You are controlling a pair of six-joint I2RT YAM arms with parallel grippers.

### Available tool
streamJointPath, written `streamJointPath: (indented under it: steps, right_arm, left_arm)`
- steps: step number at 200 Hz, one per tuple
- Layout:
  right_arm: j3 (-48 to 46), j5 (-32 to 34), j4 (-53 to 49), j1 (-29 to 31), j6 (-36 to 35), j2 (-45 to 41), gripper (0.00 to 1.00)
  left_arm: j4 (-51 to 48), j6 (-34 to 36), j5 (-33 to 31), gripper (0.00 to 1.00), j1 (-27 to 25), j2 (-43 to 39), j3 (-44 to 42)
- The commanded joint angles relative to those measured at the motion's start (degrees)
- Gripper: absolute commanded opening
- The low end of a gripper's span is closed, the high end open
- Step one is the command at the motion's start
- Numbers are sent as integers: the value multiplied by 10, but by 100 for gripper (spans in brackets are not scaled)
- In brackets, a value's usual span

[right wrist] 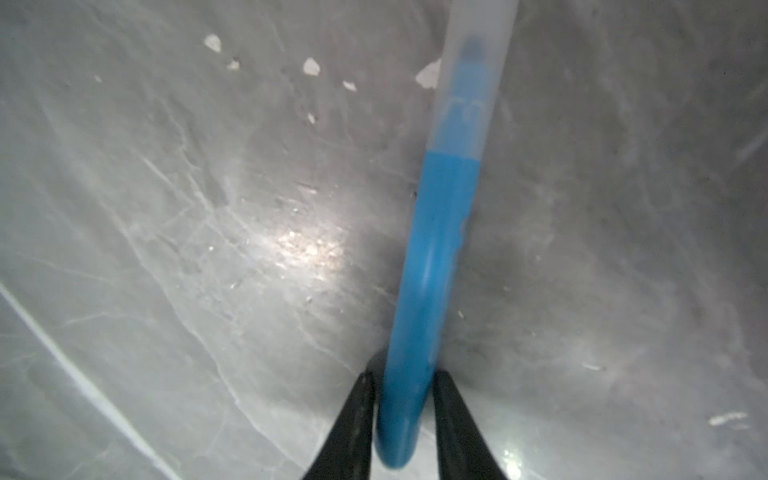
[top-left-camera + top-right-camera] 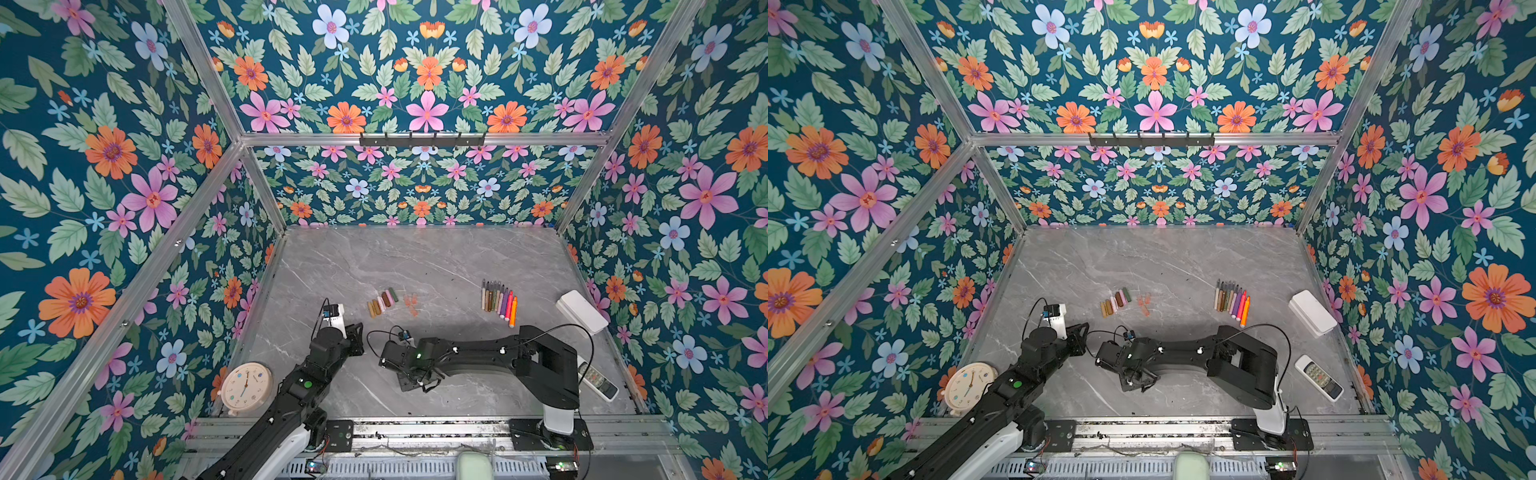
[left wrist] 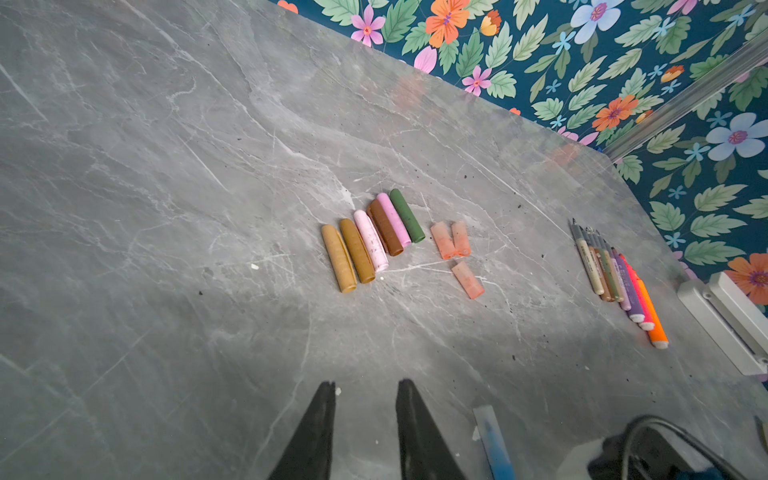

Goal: Open the pen caps
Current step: 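Move the right gripper to the blue highlighter and grasp it, then lift the blue highlighter with the right gripper while the left moves toward it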

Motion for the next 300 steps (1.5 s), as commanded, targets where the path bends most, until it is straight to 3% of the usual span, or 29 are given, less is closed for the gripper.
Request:
streamJointPath:
  steps: [1, 18, 38, 64, 96, 128, 143, 158, 182, 252, 300]
  right_arm:
    - [0, 12, -30, 1, 13, 14, 26]
    - [-1, 13, -29, -1, 18, 18, 23]
    - [-16, 9, -22, -11, 22, 5, 10]
    - [-77, 2, 18, -38, 17, -62, 0]
    - [-168, -4, 75, -92, -15, -199, 0]
    - [-266, -22, 144, -126, -42, -332, 0]
    - [-305, -40, 172, -142, -43, -378, 0]
    - [-335, -50, 180, -153, -40, -410, 0]
    - [-358, -54, 179, -159, -40, -437, 0]
    - [-404, -115, 245, -159, -66, -483, 0]
    - [-403, -156, 273, -158, -90, -487, 0]
  left_arm:
    - [0, 0, -8, 29, 1, -5, 0]
    - [-1, 0, -9, 29, 0, -7, 0]
    - [-2, -1, -8, 29, 0, -6, 1]
    - [8, 2, 9, 29, 0, 1, 2]
    - [53, 6, 68, 30, 1, 42, 0]
    - [175, -48, 171, 29, -7, 126, -11]
    - [234, -77, 183, 29, -42, 173, -6]
    - [257, -84, 148, 30, -102, 211, 17]
    - [292, -94, 129, 30, -173, 274, 63]
    - [516, -222, 229, 31, -184, 432, 84]
    - [558, -261, 257, 32, -197, 489, 106]
